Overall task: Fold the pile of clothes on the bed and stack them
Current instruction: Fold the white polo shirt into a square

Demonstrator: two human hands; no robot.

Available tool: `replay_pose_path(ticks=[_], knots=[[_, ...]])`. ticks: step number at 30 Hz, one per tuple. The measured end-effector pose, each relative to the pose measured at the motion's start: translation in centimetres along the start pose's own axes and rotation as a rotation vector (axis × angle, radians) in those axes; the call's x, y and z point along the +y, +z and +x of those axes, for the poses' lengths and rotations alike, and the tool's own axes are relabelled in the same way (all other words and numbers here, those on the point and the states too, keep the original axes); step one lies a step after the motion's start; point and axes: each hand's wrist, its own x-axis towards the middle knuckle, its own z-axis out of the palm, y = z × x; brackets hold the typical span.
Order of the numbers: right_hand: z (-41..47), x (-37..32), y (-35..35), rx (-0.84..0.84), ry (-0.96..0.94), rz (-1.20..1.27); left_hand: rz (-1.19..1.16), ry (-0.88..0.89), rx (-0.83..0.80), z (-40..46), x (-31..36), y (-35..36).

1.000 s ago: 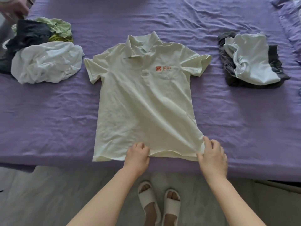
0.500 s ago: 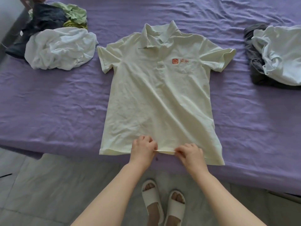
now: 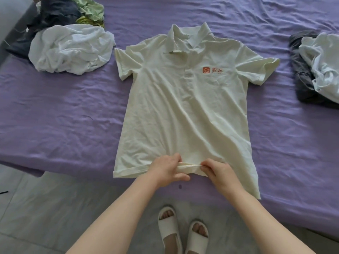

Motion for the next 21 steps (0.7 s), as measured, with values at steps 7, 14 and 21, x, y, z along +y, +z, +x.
replay_pose_path(ticks=[7, 14, 21], knots=[[-1.1, -0.2, -0.5, -0.173, 0.061, -0.083, -0.07, 0.007, -0.057, -2.8, -0.6, -1.9], [-2.5, -0.9, -1.4, -0.229, 0.015, -0.361, -0.007, -0.103, -0.165, -4.0, 1.1, -4.0], [-0.8, -2.1, -4.5, -0.281, 0.136, -0.389, -0.001, -0.171, -0.204, -2.1, 3.1, -4.5]])
